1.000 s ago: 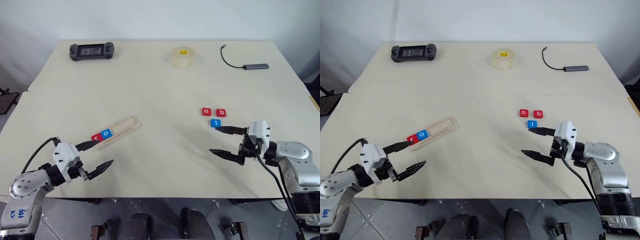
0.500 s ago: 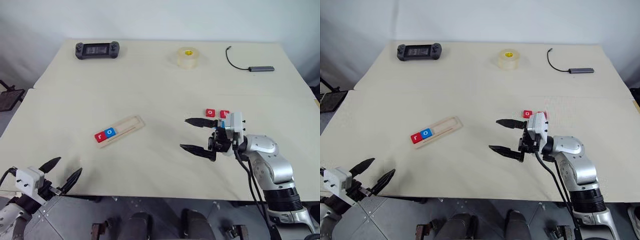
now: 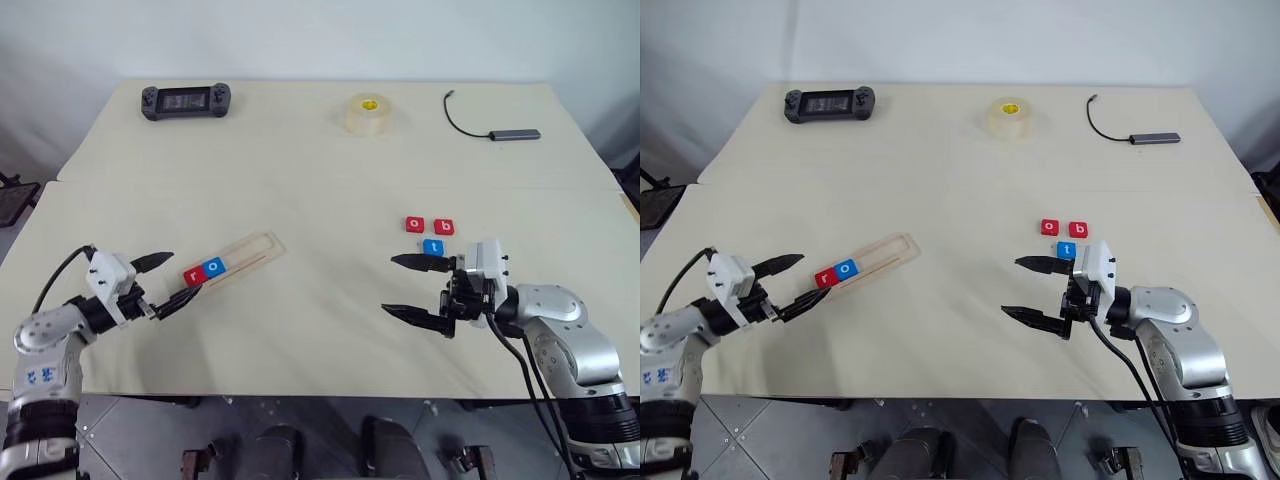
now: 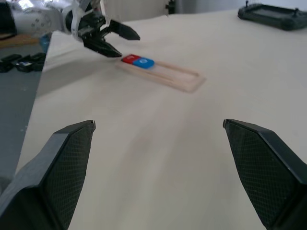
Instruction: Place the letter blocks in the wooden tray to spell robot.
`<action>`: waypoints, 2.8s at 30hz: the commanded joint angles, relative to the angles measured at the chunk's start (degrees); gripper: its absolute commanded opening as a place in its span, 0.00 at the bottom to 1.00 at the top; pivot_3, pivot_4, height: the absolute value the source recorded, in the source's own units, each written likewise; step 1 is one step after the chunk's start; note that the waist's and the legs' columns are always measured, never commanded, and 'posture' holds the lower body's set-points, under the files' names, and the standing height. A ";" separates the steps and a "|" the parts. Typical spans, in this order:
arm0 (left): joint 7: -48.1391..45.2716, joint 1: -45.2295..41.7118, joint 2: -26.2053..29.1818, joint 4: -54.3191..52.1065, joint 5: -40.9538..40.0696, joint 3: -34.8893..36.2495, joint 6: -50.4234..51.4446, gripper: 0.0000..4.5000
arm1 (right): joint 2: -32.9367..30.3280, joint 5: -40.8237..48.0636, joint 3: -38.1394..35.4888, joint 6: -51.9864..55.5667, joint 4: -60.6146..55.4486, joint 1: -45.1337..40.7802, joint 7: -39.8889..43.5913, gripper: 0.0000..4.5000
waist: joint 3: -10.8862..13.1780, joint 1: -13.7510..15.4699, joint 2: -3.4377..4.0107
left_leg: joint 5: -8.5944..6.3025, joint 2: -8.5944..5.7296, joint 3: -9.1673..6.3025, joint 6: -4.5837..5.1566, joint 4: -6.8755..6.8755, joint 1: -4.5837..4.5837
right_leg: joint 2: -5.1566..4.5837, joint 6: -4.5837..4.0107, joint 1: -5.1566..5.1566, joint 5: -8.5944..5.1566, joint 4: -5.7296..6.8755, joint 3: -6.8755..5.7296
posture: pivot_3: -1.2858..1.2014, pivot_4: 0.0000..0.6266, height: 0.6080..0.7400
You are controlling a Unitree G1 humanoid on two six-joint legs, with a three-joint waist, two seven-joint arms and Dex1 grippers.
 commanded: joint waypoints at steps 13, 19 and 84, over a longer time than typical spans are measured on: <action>-8.30 -8.25 2.17 16.23 5.40 -5.67 -3.48 1.00 | -0.48 1.49 -3.16 0.13 -5.45 2.80 -2.80 0.99 | 0.00 -0.41 -0.02 | 0.01 -0.01 0.03 0.03 0.07 0.00 | -0.05 0.00 -0.03 0.00 0.14 -0.06 | 0.52 0.24 1.00; -5.73 -7.98 0.75 18.98 6.36 -6.30 -3.98 0.91 | -0.79 1.54 -3.32 0.22 -5.96 3.13 -3.10 1.00 | -0.03 -0.39 0.03 | 0.03 0.00 0.06 0.04 0.09 0.14 | -0.07 0.00 0.05 0.00 0.23 -0.02 | 0.52 0.24 1.00; -0.12 4.08 -9.80 -29.03 -7.83 -5.64 12.53 0.99 | -0.10 -11.98 -5.43 14.46 15.68 -11.51 -34.08 1.00 | -0.02 0.32 -0.01 | 0.19 -0.17 -0.07 0.13 0.10 -0.03 | -0.19 0.11 0.02 0.07 0.09 0.11 | 0.52 0.24 1.00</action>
